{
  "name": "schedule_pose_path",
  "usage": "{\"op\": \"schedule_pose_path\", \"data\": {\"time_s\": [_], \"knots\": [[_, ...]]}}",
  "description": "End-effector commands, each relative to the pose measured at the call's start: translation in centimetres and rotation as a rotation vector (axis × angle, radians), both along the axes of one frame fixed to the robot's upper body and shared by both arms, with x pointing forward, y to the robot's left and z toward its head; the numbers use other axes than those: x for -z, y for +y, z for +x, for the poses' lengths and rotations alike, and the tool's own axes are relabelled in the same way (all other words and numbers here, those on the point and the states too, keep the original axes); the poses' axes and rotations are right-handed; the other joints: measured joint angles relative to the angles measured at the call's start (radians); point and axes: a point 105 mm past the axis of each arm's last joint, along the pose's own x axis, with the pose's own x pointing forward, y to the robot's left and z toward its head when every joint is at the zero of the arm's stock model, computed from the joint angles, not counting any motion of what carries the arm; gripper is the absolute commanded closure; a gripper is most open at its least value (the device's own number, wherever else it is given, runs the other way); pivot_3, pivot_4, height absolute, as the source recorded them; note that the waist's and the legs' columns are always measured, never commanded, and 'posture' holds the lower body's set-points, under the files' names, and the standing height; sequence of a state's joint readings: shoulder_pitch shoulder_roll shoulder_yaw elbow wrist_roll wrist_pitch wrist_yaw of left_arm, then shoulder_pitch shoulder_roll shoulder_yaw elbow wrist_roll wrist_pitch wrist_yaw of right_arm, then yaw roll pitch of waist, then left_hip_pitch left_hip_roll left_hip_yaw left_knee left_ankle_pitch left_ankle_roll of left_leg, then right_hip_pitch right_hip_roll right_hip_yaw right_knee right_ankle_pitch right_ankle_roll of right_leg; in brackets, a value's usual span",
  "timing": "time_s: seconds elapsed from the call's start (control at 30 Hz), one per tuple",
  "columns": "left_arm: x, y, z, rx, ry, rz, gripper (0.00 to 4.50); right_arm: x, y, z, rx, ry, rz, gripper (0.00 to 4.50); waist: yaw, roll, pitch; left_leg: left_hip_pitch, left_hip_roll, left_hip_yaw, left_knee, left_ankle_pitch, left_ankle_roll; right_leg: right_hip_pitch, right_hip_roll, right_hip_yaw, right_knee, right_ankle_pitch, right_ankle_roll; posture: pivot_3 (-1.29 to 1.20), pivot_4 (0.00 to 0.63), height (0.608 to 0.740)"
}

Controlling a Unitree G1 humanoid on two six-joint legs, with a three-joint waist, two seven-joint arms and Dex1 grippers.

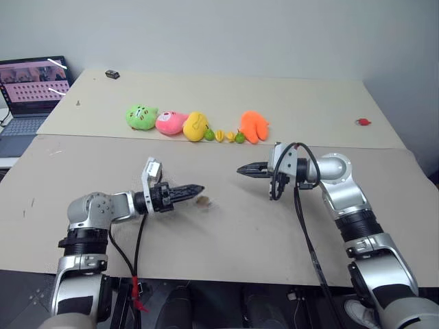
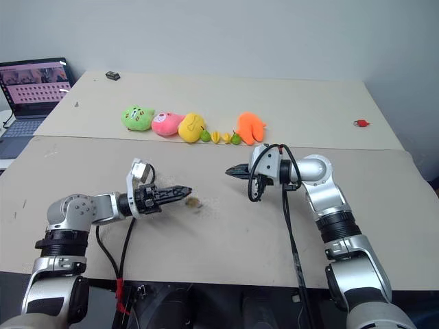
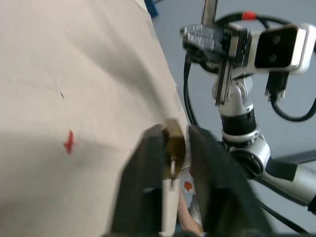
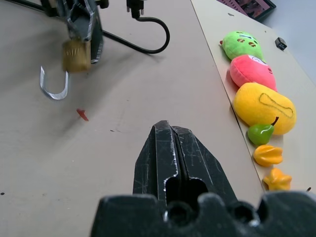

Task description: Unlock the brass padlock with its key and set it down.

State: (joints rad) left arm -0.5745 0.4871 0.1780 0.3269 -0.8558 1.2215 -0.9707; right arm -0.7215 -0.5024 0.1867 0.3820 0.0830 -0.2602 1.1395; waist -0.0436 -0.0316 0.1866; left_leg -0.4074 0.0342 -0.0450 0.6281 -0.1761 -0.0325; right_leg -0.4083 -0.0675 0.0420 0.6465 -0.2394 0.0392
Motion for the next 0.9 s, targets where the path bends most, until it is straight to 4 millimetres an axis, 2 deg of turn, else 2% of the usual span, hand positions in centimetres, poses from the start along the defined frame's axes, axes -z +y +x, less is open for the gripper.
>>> {"op": "schedule_pose_path", "data": {"time_s": [0.03, 0.1, 0.33, 0.57, 0.7, 0.9], "knots": [[0.5, 0.5, 0.5, -0.024, -0.030, 0.061, 1.35, -1.2, 0.1, -0.3, -0.005, -0.061, 0.030, 4.50, -0.001, 0.000, 0.000, 0.000, 0.000, 0.000, 0.000, 0.000, 0.000, 0.000, 0.000, 0.000, 0.000, 0.000, 0.000, 0.00, 0.150, 0.722], [1.2, 0.4, 0.3, -0.018, -0.046, 0.108, 0.67, -1.2, 0.1, -0.3, 0.002, -0.059, 0.038, 4.50, -0.001, 0.000, 0.000, 0.000, 0.000, 0.000, 0.000, 0.000, 0.000, 0.000, 0.000, 0.000, 0.000, 0.000, 0.000, 0.00, 0.150, 0.722], [1.5, 0.9, 0.5, -0.086, -0.124, 0.157, 0.67, -1.0, -0.7, -0.2, 0.043, -0.047, 0.050, 4.50, 0.000, 0.000, 0.000, 0.000, 0.000, 0.000, 0.000, 0.000, 0.000, 0.000, 0.000, 0.000, 0.000, 0.000, 0.000, 0.00, 0.150, 0.722], [-0.4, 3.1, 1.1, -0.249, -0.231, 0.130, 0.67, -0.1, -1.2, -0.3, 0.069, -0.026, 0.046, 4.50, -0.001, 0.000, 0.000, 0.000, 0.000, 0.000, 0.000, 0.000, 0.000, 0.000, 0.000, 0.000, 0.000, 0.000, 0.000, 0.00, 0.150, 0.722], [-1.6, 4.2, 1.1, -0.323, -0.255, 0.085, 0.67, -0.5, -1.1, -0.2, 0.071, -0.025, 0.067, 4.50, 0.000, 0.000, 0.000, 0.000, 0.000, 0.000, 0.000, 0.000, 0.000, 0.000, 0.000, 0.000, 0.000, 0.000, 0.000, 0.00, 0.150, 0.722], [-0.9, 4.5, 0.5, -0.366, -0.243, 0.093, 0.67, -0.2, -0.8, -0.2, 0.061, -0.020, 0.064, 4.50, 0.001, 0.000, 0.000, 0.000, 0.000, 0.000, 0.000, 0.000, 0.000, 0.000, 0.000, 0.000, 0.000, 0.000, 0.000, 0.00, 0.150, 0.722]]}}
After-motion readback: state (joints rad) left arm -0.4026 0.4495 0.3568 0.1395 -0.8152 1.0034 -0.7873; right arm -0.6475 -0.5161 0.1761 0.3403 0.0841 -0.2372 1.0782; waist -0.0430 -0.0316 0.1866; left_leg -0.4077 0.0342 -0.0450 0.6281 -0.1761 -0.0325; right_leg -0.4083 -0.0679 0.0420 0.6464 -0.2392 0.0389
